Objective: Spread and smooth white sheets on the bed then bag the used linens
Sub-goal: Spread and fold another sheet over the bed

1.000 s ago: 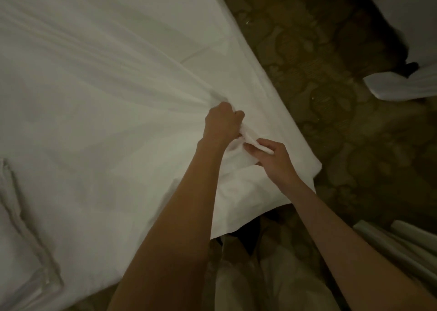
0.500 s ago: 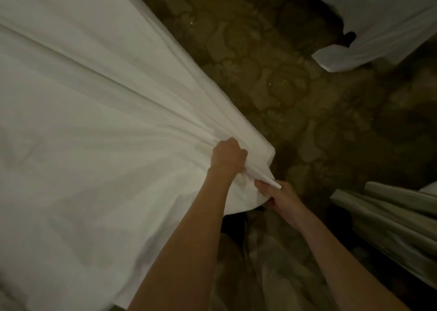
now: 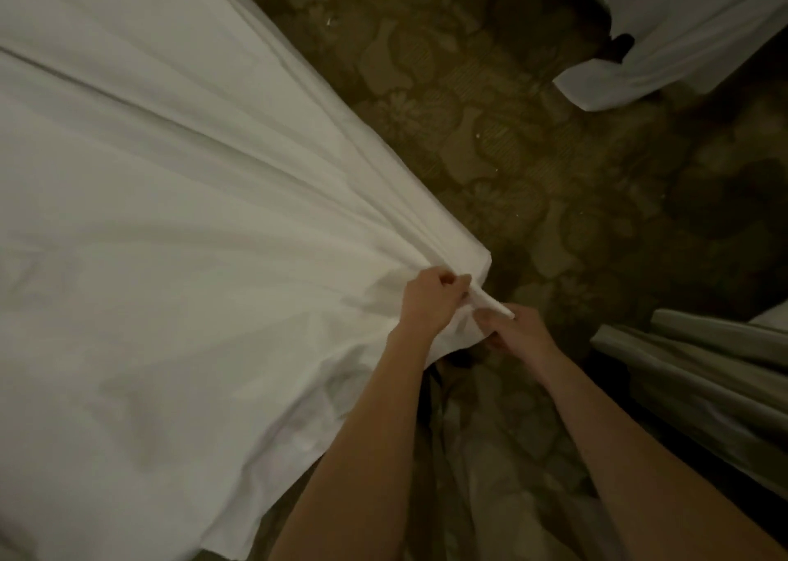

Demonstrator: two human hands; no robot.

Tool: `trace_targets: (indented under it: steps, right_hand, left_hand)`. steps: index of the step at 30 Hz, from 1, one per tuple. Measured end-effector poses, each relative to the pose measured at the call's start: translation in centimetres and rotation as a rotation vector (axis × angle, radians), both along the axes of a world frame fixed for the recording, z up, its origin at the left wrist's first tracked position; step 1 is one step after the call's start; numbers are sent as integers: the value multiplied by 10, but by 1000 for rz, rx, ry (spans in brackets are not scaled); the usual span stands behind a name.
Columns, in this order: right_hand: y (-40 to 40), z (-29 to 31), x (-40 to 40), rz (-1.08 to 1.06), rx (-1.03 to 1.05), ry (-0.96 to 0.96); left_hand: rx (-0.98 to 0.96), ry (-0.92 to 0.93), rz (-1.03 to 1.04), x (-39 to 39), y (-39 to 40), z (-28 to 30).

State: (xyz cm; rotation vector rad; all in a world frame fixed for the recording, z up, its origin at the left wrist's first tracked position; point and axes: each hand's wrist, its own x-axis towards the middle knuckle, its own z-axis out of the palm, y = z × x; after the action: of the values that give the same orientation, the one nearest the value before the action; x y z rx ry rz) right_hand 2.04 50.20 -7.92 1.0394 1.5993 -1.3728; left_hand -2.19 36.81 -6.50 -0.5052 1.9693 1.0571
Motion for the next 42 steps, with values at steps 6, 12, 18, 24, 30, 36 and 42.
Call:
trace_targets:
  steps: [6, 12, 18, 24, 30, 36, 42]
  right_hand:
    - [-5, -1, 2, 63, 118, 405]
    - [-3, -6, -6, 59, 197, 307]
    - [-16, -8, 11, -352, -141, 98]
    - [-74, -24, 72, -244, -263, -68]
    - [-88, -17, 90, -511, -215, 117]
    - [-117, -9, 109, -384, -243, 49]
    - [-172, -3, 148, -445, -325, 96]
  left_hand:
    - [254, -53, 363, 44, -40, 7]
    - [212, -149, 780, 121, -104, 19]
    - [222, -253, 1196, 201, -130, -2]
    - [410, -298, 1470, 246, -112, -20]
    - [634, -143, 1807, 271, -118, -11]
    - [658, 14, 2096, 290, -153, -9]
    - [646, 215, 2325, 325, -196, -2]
